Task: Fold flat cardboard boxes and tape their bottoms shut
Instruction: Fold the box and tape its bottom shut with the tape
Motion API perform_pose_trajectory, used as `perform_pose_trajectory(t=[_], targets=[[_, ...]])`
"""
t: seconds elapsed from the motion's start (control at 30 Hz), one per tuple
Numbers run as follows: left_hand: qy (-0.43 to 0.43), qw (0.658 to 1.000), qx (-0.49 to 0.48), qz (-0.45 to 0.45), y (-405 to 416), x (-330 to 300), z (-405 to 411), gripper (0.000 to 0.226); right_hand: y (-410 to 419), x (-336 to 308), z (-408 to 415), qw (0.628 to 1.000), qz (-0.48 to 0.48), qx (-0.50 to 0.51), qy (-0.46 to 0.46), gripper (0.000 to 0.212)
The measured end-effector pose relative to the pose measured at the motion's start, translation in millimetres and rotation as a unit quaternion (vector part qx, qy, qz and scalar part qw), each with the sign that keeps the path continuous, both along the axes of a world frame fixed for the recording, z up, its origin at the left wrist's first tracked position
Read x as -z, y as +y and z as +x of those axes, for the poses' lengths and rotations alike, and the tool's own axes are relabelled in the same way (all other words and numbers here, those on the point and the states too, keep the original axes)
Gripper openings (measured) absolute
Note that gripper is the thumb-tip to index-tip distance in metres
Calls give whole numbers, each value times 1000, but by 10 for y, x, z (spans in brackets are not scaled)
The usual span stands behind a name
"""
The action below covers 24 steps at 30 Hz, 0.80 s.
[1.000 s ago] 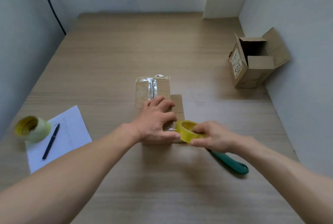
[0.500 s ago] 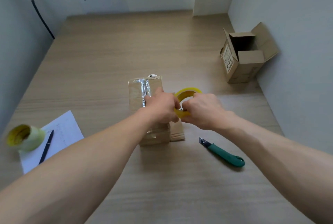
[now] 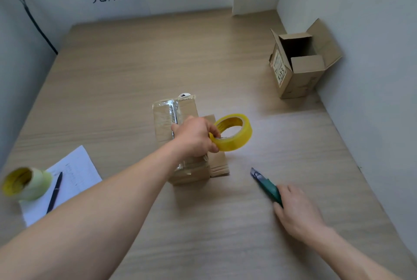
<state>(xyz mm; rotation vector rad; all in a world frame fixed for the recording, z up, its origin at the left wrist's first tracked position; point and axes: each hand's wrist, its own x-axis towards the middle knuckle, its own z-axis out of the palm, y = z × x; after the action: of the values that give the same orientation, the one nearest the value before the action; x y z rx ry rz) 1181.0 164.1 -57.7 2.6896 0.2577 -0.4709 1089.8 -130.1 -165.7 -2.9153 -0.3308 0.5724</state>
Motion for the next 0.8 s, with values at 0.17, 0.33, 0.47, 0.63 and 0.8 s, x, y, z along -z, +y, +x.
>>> perform_pose_trajectory(t=[0.17,0.33,0.47,0.63,0.8], targets=[[10,1000,-11,5,-23,-31,18,28,316,-240,-181,953,301,-2,-28,40],[25,1000,-17,1,-31,-49,31,29,693,-416,-99,930,361,-49,-52,36],[21,1000,-17,0,-24,-35,28,29,782,-383,-52,932,357,-55,-35,37],[13,1000,-21,-9,-13,-18,15,29,688,-122,-38,957,283,-59,2,31],[6,1000,-23,-13,-8,-22,1,29,312,18,-14,996,66,52,15,41]])
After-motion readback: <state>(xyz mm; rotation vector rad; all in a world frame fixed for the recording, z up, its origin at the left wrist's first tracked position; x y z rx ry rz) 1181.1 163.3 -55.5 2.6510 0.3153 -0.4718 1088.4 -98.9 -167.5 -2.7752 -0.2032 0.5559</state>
